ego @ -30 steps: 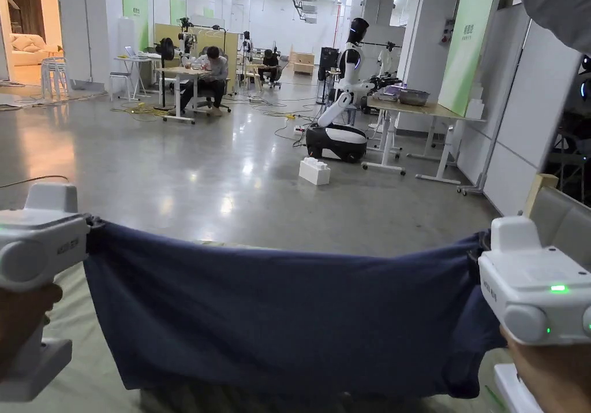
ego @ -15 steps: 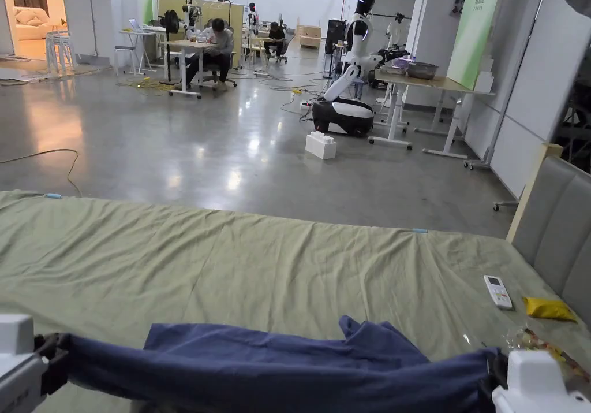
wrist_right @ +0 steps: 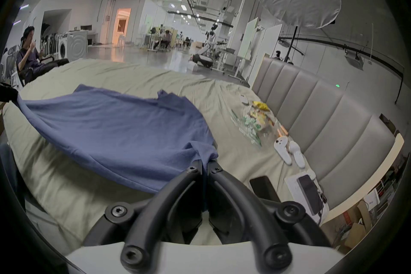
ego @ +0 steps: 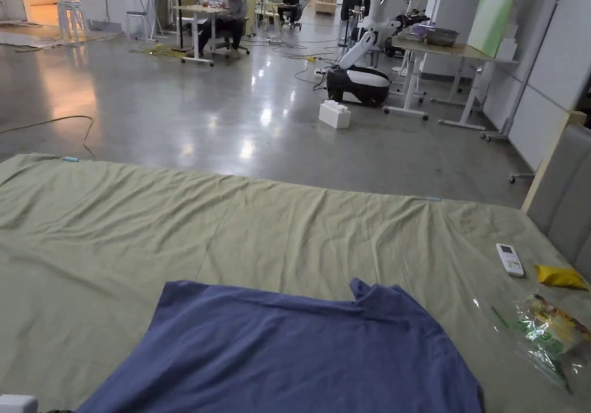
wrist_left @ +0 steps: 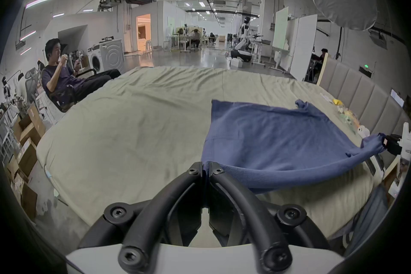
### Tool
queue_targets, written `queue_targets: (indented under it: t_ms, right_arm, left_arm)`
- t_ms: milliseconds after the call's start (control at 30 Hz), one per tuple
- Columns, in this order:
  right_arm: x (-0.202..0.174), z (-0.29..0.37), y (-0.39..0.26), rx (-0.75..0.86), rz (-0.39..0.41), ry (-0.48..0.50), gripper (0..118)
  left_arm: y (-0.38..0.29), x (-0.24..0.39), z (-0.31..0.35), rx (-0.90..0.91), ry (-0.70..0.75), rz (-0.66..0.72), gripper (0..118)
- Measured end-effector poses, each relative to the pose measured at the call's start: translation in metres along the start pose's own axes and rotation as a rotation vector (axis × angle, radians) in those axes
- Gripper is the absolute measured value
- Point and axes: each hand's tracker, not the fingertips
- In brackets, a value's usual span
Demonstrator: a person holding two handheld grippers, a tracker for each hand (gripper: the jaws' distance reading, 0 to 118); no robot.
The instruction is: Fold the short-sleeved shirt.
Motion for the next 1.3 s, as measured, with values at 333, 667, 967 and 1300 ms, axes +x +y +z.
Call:
queue_targets:
  t_ms: [333,667,967,1300]
  right_arm:
    - [-0.011,-0.022,-0.029,-0.155,0.019,0.032,4]
    - [-0.027,-0.035,-0.04,-0.266,0.047,0.021,19]
    - [-0.046,-0.01,0.016,0.087,-0.063,0.018,86]
    - [-0.068,0.005,0.085,0.471,-0.186,-0.046,71]
  left_arm:
    - [-0.033,0.006,-0.026,-0.143,-0.006,-0.102,5]
    - [-0.039,0.009,-0.024,-0.162,0.041,-0.096,52]
    - [0.011,0.05,-0.016,0.065,-0.003,-0.049,52]
    - [0.074,0.114,0.011,0.409,-0.042,-0.039,50]
